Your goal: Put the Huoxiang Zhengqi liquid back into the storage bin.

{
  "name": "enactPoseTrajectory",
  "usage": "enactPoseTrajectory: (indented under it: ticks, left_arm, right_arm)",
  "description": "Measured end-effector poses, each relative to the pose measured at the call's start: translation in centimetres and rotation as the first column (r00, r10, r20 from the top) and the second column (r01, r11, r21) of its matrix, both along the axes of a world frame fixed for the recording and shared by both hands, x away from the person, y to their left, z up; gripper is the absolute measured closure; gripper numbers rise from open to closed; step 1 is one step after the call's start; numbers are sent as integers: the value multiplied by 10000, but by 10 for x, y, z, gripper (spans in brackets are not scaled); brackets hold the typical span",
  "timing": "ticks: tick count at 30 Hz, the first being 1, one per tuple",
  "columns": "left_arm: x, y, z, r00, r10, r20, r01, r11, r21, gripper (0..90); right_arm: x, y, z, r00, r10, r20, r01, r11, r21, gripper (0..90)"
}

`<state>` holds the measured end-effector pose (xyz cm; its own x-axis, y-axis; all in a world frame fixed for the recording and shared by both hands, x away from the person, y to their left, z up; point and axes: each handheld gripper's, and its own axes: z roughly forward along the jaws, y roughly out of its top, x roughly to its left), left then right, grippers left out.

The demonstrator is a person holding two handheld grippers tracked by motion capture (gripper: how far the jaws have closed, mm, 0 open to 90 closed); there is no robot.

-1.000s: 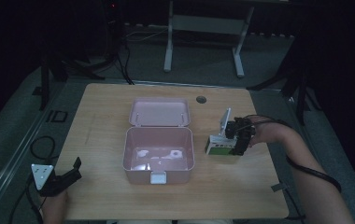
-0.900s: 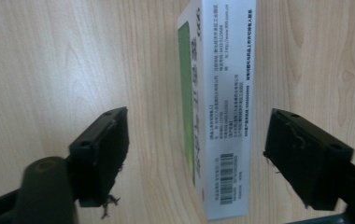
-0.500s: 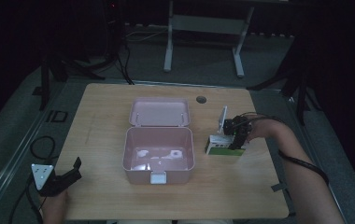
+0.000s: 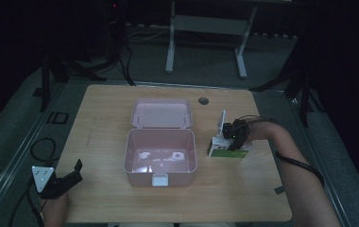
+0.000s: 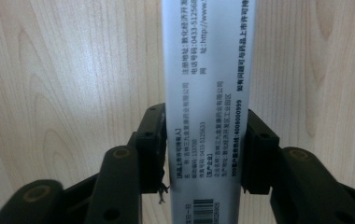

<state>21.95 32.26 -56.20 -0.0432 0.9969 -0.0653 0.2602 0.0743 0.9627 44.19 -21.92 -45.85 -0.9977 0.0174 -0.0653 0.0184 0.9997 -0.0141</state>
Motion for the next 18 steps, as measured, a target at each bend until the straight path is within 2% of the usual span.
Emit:
enactPoseTrajectory:
  ticks: [7,18]
  left_arm:
    - [0,0,0,10000,15,8,-15,10000,7,13]
    - [0,-1,0,10000,33,-1,-33,10000,39,13]
  right_arm:
    - [-3,3,2,9997,215,-148,-219,9994,-285,619]
    - [-12,8,13,9992,220,-327,-227,9995,-214,619]
